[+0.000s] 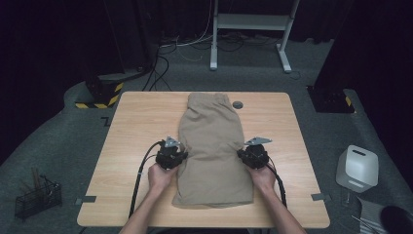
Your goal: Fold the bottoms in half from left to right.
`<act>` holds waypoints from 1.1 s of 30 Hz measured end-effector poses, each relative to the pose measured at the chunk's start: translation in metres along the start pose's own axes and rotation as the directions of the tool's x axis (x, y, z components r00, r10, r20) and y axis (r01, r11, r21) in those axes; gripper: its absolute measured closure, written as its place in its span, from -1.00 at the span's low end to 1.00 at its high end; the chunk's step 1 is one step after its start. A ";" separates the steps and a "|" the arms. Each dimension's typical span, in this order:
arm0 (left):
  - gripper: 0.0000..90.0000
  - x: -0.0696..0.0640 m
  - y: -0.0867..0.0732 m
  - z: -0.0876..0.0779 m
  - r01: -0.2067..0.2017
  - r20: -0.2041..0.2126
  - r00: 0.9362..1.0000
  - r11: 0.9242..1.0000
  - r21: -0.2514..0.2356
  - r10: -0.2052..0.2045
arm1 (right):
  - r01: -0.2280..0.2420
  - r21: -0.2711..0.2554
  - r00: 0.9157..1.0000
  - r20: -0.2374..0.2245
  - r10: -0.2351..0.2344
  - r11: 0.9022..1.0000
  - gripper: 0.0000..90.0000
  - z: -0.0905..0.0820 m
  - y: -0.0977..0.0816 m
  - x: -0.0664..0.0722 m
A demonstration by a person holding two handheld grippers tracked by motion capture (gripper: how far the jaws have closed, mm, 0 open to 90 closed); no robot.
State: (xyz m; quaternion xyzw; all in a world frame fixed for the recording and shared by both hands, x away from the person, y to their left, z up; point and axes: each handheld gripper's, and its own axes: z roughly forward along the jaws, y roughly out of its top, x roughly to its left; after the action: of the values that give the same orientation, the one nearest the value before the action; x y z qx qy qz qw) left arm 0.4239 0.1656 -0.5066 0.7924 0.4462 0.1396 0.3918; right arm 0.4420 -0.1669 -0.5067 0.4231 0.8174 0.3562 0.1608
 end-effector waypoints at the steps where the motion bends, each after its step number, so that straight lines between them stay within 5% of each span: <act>1: 0.92 0.000 0.002 -0.003 -0.008 -0.002 1.000 1.000 -0.007 0.008 | 0.012 -0.016 1.000 0.007 -0.012 1.000 0.92 -0.004 0.001 0.001; 12: 0.92 -0.004 0.024 -0.029 -0.045 -0.021 0.999 0.997 -0.055 0.044 | 0.070 -0.128 0.997 0.040 -0.066 0.989 0.93 -0.031 0.012 0.007; 22: 0.92 -0.008 0.044 -0.056 -0.072 -0.027 0.997 0.990 -0.118 0.069 | 0.138 -0.224 0.990 0.069 -0.126 0.965 0.93 -0.061 0.029 0.013; 33: 0.93 -0.011 0.060 -0.074 -0.084 -0.028 0.996 0.986 -0.145 0.081 | 0.165 -0.267 0.985 0.092 -0.146 0.949 0.93 -0.080 0.039 0.019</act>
State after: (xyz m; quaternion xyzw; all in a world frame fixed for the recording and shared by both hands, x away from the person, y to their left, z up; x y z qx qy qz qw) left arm 0.4114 0.1756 -0.4122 0.7779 0.4057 0.1965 0.4377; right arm 0.4085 -0.1718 -0.4223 0.3433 0.7849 0.4368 0.2742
